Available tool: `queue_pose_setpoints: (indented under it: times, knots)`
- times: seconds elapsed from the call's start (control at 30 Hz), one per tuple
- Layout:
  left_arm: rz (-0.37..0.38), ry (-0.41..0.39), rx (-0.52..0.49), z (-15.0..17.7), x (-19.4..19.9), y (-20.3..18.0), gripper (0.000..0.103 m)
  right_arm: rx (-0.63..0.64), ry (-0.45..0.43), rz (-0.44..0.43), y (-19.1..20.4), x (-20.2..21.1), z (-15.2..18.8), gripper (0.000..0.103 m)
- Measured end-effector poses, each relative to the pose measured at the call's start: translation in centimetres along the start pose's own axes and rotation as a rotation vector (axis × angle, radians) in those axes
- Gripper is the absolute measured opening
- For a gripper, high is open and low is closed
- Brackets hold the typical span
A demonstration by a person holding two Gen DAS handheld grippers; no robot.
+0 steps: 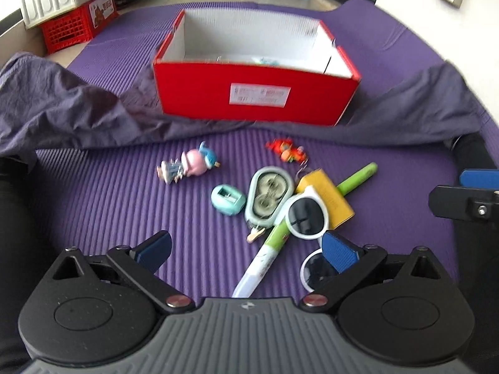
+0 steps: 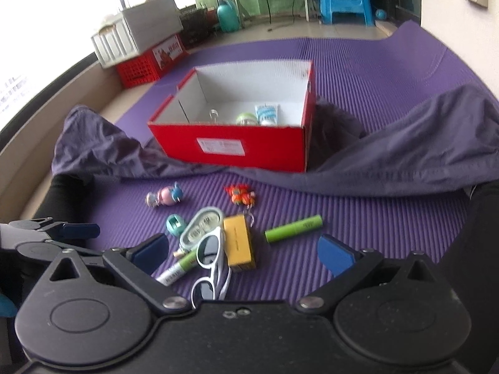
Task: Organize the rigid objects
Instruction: 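Move both tools back over the scattered items on the mat, then grasp white correction pen with left tool while right tool grasps white sunglasses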
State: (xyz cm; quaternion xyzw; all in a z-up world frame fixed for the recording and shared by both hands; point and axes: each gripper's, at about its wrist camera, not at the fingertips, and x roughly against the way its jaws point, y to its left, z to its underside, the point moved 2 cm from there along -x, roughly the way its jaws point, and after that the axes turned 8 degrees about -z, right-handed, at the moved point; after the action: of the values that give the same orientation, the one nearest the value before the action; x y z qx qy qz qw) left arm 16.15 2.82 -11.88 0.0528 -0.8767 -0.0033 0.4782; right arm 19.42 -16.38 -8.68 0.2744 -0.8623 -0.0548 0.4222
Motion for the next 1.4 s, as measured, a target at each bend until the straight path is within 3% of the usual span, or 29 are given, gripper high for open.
queue_pose_setpoints:
  times: [0.43,0.73,1.0,1.4]
  knots:
    - [-0.038,0.077,-0.064,2.6,-4.7,-1.1,0.103,-0.022,0.173,0.003,0.9,-7.4,1.7,0.088]
    - [-0.05,0.107,-0.032,2.8,-6.3,-0.3,0.102,-0.084,0.259,0.047,0.9,-11.4,2.9,0.077]
    - [-0.088,0.112,-0.058,3.0,-6.9,-0.5,0.098,-0.094,0.294,0.051,1.7,-13.1,3.4,0.058]
    - [-0.052,0.087,-0.075,3.2,-6.8,-0.7,0.081,-0.127,0.288,0.076,1.6,-13.3,3.4,0.052]
